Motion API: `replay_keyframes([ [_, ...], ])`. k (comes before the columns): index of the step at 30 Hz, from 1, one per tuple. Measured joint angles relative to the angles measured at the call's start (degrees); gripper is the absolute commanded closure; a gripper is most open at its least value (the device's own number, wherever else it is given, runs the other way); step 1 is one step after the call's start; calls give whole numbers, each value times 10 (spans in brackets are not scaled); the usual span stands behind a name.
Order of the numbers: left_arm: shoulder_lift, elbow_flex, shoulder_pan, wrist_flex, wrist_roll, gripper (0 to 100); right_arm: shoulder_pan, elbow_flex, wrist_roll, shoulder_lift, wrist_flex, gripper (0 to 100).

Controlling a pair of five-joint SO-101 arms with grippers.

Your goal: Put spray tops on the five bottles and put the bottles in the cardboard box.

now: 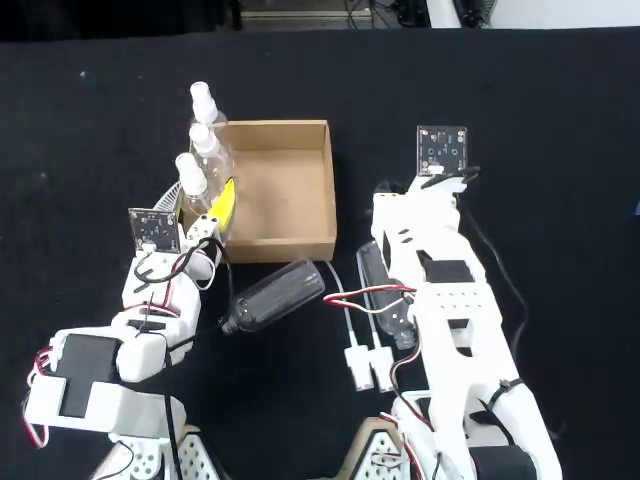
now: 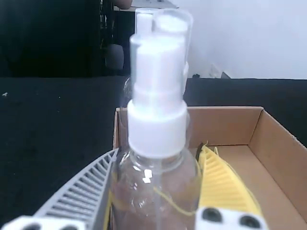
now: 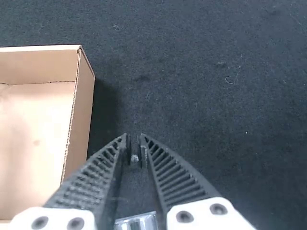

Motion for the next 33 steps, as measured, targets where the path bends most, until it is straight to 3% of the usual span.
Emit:
replay_keyframes([
  [6, 0, 7, -1, 0, -5, 777, 0, 0, 0, 0, 0, 987],
  [12, 0, 7, -3, -1, -5, 671, 0, 0, 0, 0, 0, 987],
  [23, 0, 17, -47, -1, -5, 668, 0, 0, 0, 0, 0, 987],
  [33, 0, 28, -18, -1, -5, 668, 0, 0, 0, 0, 0, 987],
])
